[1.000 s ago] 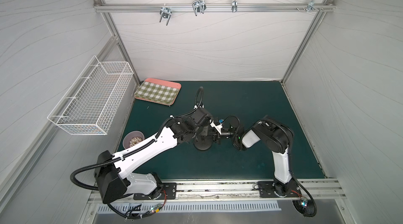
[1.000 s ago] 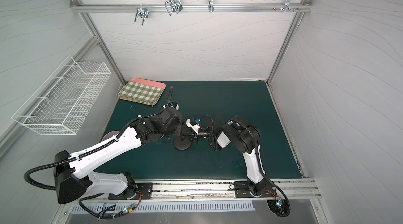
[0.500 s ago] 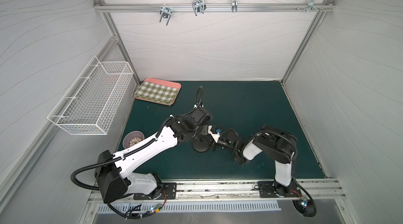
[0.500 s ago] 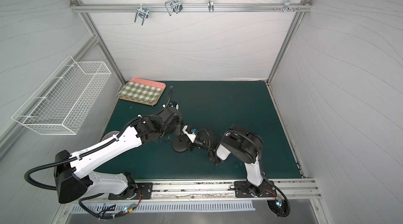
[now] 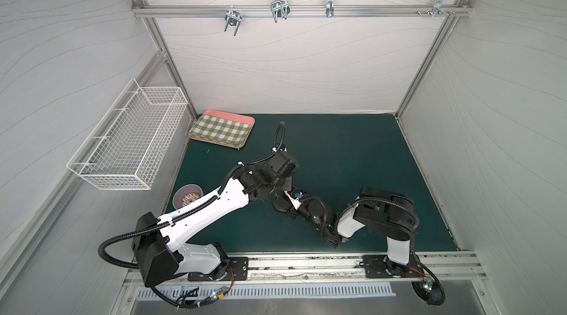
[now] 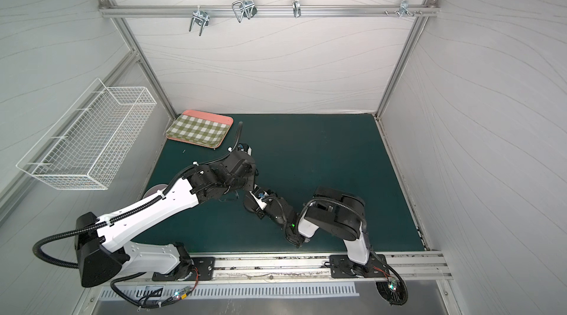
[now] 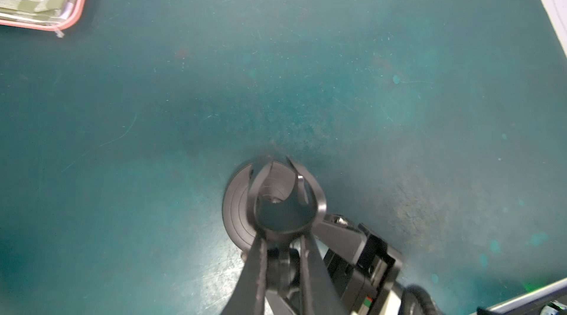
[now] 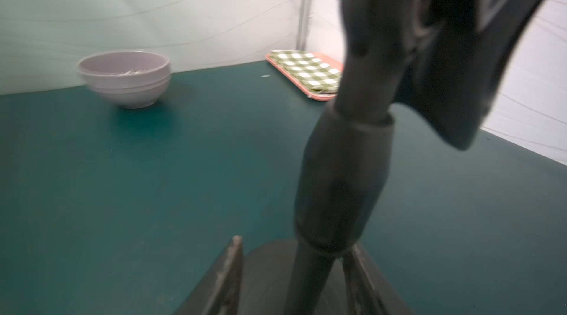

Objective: Assemble a microphone stand
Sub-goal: Hold the microphone stand pole at the microphone stand base.

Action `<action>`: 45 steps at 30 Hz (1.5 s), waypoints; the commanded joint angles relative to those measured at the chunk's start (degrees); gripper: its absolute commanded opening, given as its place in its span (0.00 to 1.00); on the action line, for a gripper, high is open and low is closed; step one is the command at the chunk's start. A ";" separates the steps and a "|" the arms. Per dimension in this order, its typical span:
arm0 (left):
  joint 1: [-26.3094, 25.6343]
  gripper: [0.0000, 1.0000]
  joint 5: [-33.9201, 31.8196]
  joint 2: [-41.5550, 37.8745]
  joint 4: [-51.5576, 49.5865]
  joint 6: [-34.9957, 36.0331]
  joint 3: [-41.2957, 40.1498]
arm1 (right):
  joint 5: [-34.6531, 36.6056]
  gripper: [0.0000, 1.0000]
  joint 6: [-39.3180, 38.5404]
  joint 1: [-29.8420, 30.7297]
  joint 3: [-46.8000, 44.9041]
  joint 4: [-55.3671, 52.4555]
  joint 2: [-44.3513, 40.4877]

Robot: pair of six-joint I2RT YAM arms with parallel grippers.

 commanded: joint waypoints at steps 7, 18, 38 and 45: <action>-0.18 0.15 3.17 0.59 1.07 -0.87 0.32 | -58.27 0.48 12.36 -21.30 2.84 1.44 0.88; -0.19 0.15 3.14 0.74 0.33 -0.60 0.56 | -73.46 0.38 18.42 -24.52 9.54 1.61 6.65; -0.19 0.15 3.15 2.83 0.06 -0.16 1.79 | -12.02 0.06 1.06 -7.89 0.90 1.57 1.25; -0.18 0.15 3.14 2.52 0.21 -0.34 1.52 | 21.61 0.08 0.06 2.22 7.16 1.76 4.28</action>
